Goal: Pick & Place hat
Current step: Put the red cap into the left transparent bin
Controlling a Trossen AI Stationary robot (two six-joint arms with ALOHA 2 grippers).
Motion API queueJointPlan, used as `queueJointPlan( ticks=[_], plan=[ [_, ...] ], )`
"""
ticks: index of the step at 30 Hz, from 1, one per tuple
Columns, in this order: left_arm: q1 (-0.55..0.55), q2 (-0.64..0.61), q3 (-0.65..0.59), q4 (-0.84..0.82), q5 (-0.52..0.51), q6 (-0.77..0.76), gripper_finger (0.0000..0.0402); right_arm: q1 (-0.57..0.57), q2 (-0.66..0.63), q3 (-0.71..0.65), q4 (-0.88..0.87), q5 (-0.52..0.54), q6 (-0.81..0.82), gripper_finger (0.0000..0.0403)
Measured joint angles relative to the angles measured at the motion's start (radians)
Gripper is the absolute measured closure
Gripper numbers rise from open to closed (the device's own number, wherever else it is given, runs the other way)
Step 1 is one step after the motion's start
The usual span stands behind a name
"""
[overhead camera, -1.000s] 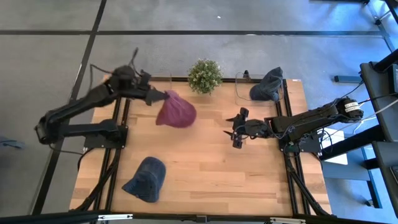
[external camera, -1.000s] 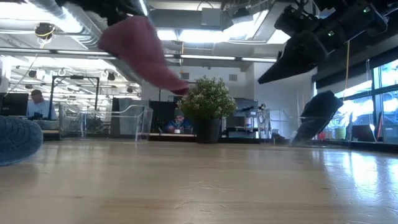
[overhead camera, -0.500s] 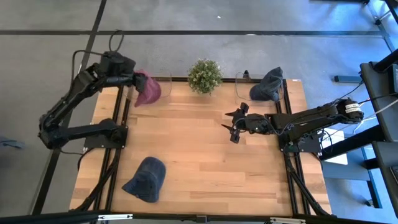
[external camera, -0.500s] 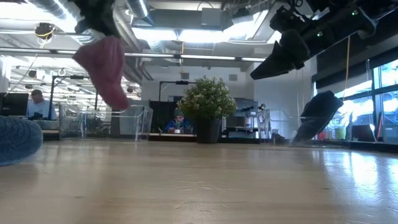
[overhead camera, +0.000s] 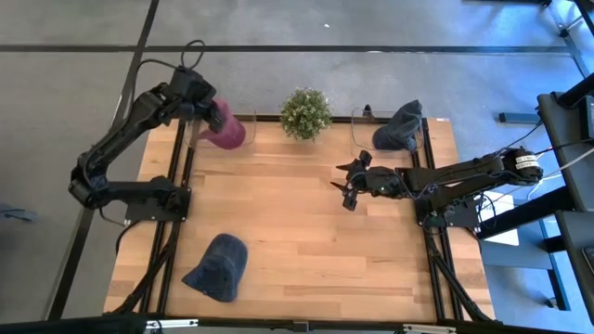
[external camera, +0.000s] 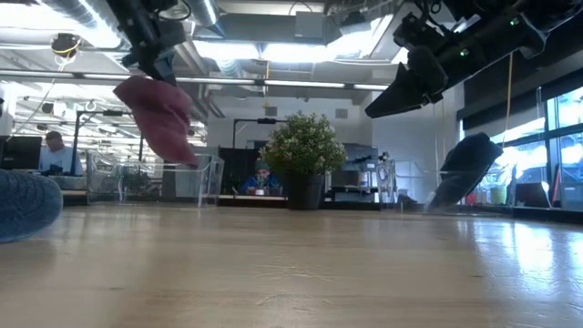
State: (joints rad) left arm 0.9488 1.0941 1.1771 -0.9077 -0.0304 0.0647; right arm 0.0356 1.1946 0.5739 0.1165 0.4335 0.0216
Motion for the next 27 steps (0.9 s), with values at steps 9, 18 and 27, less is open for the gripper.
queueJointPlan(
  ticks=[9,18,27],
  plan=[
    [0.051,0.050,0.099,-0.094,-0.107,0.083,0.0374,-0.001,0.000,0.000,0.000,0.000,-0.006,0.0147],
    [0.062,0.164,0.099,-0.128,-0.251,0.145,0.0374,-0.003,0.000,0.000,-0.001,0.000,-0.008,0.0147],
    [0.063,0.189,0.099,-0.123,-0.415,0.185,0.0374,-0.003,0.000,0.000,-0.002,0.000,-0.006,0.0147]
  ],
)
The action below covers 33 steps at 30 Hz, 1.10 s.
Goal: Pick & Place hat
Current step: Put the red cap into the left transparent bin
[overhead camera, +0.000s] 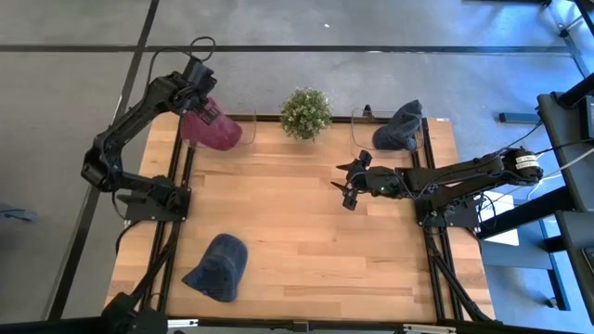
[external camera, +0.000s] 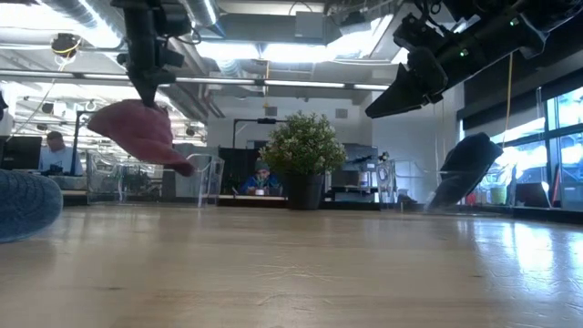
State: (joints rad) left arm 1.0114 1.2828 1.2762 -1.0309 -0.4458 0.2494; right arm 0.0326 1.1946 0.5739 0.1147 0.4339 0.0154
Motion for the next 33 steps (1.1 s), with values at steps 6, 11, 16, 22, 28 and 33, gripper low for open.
queueJointPlan(
  ticks=[6,11,16,22,28,33],
  plan=[
    [0.000,-0.001,0.000,0.001,-0.040,-0.014,0.0374,0.000,0.000,0.000,-0.001,0.000,-0.001,0.0147],
    [-0.005,0.008,0.052,0.010,-0.038,-0.118,0.0374,0.000,0.000,0.000,-0.005,0.000,0.002,0.0147],
    [-0.009,0.009,0.100,-0.002,-0.024,-0.179,0.0374,0.000,0.000,0.000,-0.006,0.000,0.000,0.0147],
    [-0.023,0.023,0.100,-0.080,-0.011,-0.241,0.0374,0.000,0.000,0.000,-0.018,0.000,-0.002,0.0147],
    [-0.059,0.042,0.100,-0.175,-0.021,-0.360,0.0374,0.000,0.000,0.000,-0.037,0.000,-0.001,0.0147],
    [-0.092,0.060,0.100,-0.238,-0.083,-0.430,0.0374,0.000,0.000,0.000,-0.039,0.000,-0.002,0.0147]
  ],
)
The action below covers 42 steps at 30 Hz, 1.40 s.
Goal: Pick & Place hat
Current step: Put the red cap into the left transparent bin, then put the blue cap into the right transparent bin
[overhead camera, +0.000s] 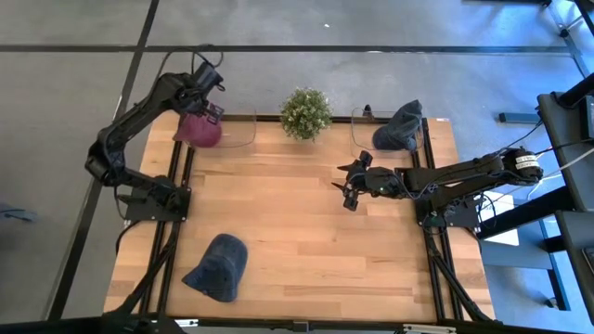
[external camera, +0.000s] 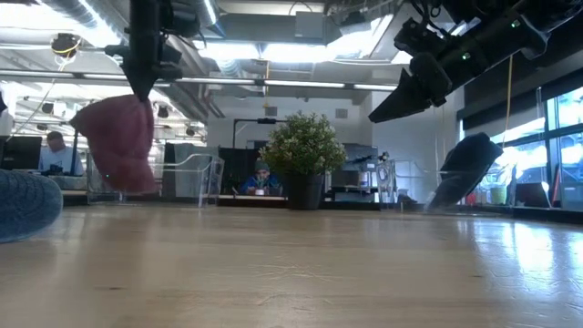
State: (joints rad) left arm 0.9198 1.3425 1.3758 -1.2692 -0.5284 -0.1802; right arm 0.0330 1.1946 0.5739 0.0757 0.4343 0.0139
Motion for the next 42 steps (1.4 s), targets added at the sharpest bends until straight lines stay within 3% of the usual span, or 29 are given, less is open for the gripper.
queueJointPlan(
  ticks=[7,13,23,28,31,37,42],
  plan=[
    [-0.011,0.041,0.000,-0.028,-0.064,-0.068,0.0371,0.000,0.000,0.000,0.000,0.000,-0.015,0.0147],
    [-0.011,0.057,0.000,-0.044,-0.046,-0.098,0.0320,0.000,0.000,0.000,0.000,0.000,-0.023,0.0147],
    [-0.009,0.057,0.000,-0.040,-0.023,-0.109,0.0288,0.000,0.000,0.000,0.001,0.000,-0.023,0.0147],
    [-0.027,0.013,-0.001,-0.018,-0.027,-0.044,0.0272,0.000,0.000,0.000,0.001,0.000,-0.023,0.0147],
    [-0.061,-0.043,-0.001,-0.005,0.058,-0.008,0.0270,0.000,0.000,0.000,0.001,0.000,-0.023,0.0147],
    [-0.215,-0.172,-0.041,0.045,0.371,-0.084,0.0274,0.000,0.000,0.000,0.001,0.000,-0.026,0.0147],
    [-0.452,-0.277,-0.180,0.148,0.450,-0.271,0.0274,0.000,0.000,0.000,0.004,0.000,-0.051,0.0147]
  ],
)
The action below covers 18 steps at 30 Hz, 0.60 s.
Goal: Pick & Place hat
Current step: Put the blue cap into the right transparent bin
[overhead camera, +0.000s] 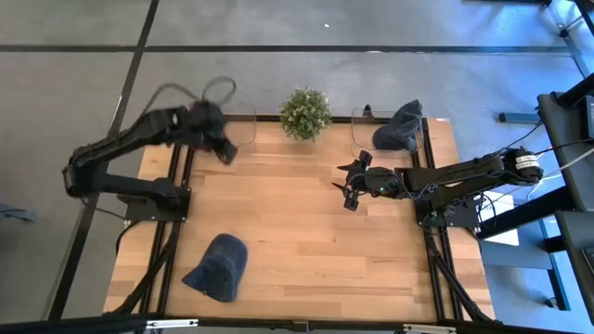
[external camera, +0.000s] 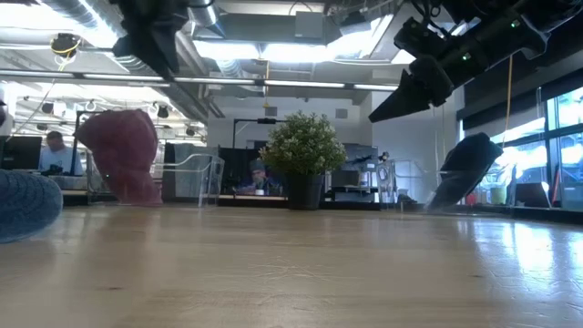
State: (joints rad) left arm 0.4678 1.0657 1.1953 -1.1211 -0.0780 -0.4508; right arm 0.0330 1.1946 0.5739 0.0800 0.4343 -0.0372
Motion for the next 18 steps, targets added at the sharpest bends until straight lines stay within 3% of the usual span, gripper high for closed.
queueJointPlan(
  ticks=[8,11,18],
  plan=[
    [-0.505,-0.076,-0.243,0.134,-0.018,-0.288,0.0274,0.000,0.000,0.000,0.007,0.000,0.001,0.0147],
    [-0.700,-0.059,-0.273,0.181,-0.038,-0.447,0.0274,0.000,0.000,0.000,0.006,0.000,-0.001,0.0147],
    [-1.050,0.046,-0.277,0.273,-0.206,-0.812,0.0274,0.000,0.000,0.000,0.005,0.000,0.001,0.0147]
  ],
)
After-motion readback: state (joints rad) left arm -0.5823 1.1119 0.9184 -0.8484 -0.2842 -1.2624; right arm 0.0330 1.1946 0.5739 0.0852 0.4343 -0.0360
